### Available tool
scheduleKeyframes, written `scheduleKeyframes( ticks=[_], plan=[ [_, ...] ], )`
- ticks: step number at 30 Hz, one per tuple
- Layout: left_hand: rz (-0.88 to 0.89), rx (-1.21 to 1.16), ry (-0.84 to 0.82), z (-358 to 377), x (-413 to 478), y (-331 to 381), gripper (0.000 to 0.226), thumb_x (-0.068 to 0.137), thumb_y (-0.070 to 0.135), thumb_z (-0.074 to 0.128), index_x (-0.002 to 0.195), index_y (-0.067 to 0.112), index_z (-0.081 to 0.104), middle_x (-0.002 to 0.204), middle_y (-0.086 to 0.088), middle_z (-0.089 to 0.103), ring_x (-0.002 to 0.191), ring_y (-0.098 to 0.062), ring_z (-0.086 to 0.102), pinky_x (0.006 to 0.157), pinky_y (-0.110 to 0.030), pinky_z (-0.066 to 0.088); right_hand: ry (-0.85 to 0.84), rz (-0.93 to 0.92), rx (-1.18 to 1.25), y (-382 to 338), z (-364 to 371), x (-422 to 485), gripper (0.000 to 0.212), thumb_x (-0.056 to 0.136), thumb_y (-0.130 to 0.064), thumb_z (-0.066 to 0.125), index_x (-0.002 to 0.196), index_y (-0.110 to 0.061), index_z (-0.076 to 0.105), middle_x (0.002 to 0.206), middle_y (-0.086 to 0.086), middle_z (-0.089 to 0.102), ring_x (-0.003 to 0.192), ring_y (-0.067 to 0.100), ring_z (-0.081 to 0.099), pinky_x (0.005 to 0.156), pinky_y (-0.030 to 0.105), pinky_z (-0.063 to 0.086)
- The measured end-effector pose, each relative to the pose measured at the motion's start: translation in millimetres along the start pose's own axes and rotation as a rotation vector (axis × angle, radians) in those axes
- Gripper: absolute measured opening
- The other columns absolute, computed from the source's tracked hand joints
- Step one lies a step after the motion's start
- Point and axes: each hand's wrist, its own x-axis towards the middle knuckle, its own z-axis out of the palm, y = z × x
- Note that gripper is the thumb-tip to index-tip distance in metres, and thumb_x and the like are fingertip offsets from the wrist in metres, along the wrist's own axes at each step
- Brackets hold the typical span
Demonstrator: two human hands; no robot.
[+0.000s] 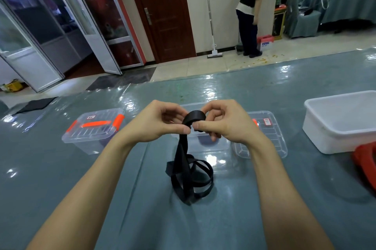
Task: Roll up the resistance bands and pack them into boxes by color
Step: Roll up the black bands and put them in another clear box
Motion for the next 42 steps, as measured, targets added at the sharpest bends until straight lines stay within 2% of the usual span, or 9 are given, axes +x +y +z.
scheduleKeyframes(
  ticks=[3, 6, 9, 14, 18, 27, 33, 38, 42],
  plan=[
    [0.033, 0.020, 0.058, 4, 1, 4, 0.027, 0.079, 0.018, 0.097, 0.102, 0.022, 0.083, 0.088, 0.000, 0.081, 0.081, -0.013, 0.075, 0.080, -0.025, 0.062, -0.042, 0.004, 0.014, 0, -2, -1, 0.036, 0.081, -0.013, 0.095, 0.110, -0.018, 0.074, 0.074, 0.012, 0.073, 0.058, 0.027, 0.071, 0.060, 0.031, 0.056],
    [0.061, 0.146, 0.075, 0, 3, 11, 0.026, 0.081, 0.021, 0.098, 0.103, 0.022, 0.083, 0.092, -0.001, 0.083, 0.086, -0.021, 0.081, 0.084, -0.043, 0.066, -0.056, -0.002, -0.048, 0, -2, -1, 0.035, 0.082, -0.015, 0.094, 0.108, -0.029, 0.076, 0.074, 0.006, 0.073, 0.059, 0.023, 0.070, 0.061, 0.026, 0.054],
    [0.056, 0.203, 0.072, -2, 3, 16, 0.030, 0.076, 0.025, 0.100, 0.102, 0.023, 0.084, 0.090, 0.003, 0.084, 0.087, -0.017, 0.082, 0.086, -0.042, 0.066, -0.067, -0.007, -0.015, 0, -1, -2, 0.034, 0.080, -0.022, 0.096, 0.102, -0.042, 0.078, 0.072, 0.004, 0.072, 0.056, 0.019, 0.066, 0.058, 0.021, 0.052],
    [0.054, 0.222, 0.048, -1, 3, 18, 0.039, 0.070, 0.026, 0.103, 0.104, 0.023, 0.085, 0.092, 0.006, 0.084, 0.089, -0.011, 0.081, 0.088, -0.032, 0.065, -0.081, 0.009, -0.074, -1, 0, -3, 0.033, 0.074, -0.038, 0.094, 0.096, -0.021, 0.076, 0.064, 0.004, 0.071, 0.055, 0.020, 0.065, 0.060, 0.034, 0.053],
    [0.041, 0.137, 0.031, 0, 6, 18, 0.041, 0.072, 0.017, 0.101, 0.110, 0.017, 0.084, 0.096, -0.002, 0.084, 0.092, -0.019, 0.081, 0.095, -0.039, 0.064, 0.013, -0.067, -0.013, 2, -3, -3, 0.027, 0.079, -0.019, 0.094, 0.093, -0.020, 0.071, 0.061, 0.001, 0.066, 0.051, 0.017, 0.060, 0.056, 0.025, 0.050],
    [0.098, 0.350, -0.018, -10, 24, 26, 0.027, 0.082, 0.027, 0.096, 0.105, 0.027, 0.083, 0.091, 0.010, 0.083, 0.086, -0.011, 0.080, 0.089, -0.037, 0.064, 0.070, -0.112, -0.478, -11, -5, 5, 0.030, 0.079, -0.036, 0.094, 0.106, -0.032, 0.080, 0.059, -0.007, 0.049, 0.055, 0.007, 0.044, 0.059, 0.029, 0.039],
    [0.106, 0.002, 0.132, 18, 52, 4, 0.049, 0.078, 0.037, 0.096, 0.121, 0.027, 0.075, 0.110, 0.001, 0.082, 0.105, -0.015, 0.078, 0.099, -0.036, 0.061, 0.222, -0.253, -0.754, -94, -45, 30, 0.017, 0.081, -0.021, 0.084, 0.098, -0.019, 0.081, 0.062, -0.001, 0.060, 0.059, 0.007, 0.049, 0.062, 0.027, 0.049],
    [-0.060, -0.175, 0.067, 98, 63, -34, 0.033, 0.102, 0.007, 0.069, 0.132, 0.012, 0.058, 0.112, -0.012, 0.079, 0.106, -0.027, 0.077, 0.104, -0.047, 0.059, 0.321, -0.377, -0.718, -140, -65, 36, 0.020, 0.075, -0.025, 0.089, 0.093, -0.024, 0.082, 0.061, -0.003, 0.059, 0.055, 0.004, 0.048, 0.053, 0.010, 0.039],
    [-0.033, -0.230, 0.150, 61, 59, -32, 0.032, 0.083, 0.021, 0.067, 0.106, 0.005, 0.050, 0.080, -0.016, 0.063, 0.054, -0.024, 0.052, 0.058, -0.036, 0.047, 0.409, -0.309, -0.653, -132, -94, 34, 0.022, 0.075, -0.029, 0.096, 0.091, -0.029, 0.081, 0.062, -0.010, 0.063, 0.052, 0.004, 0.058, 0.050, 0.017, 0.048]
  ],
)
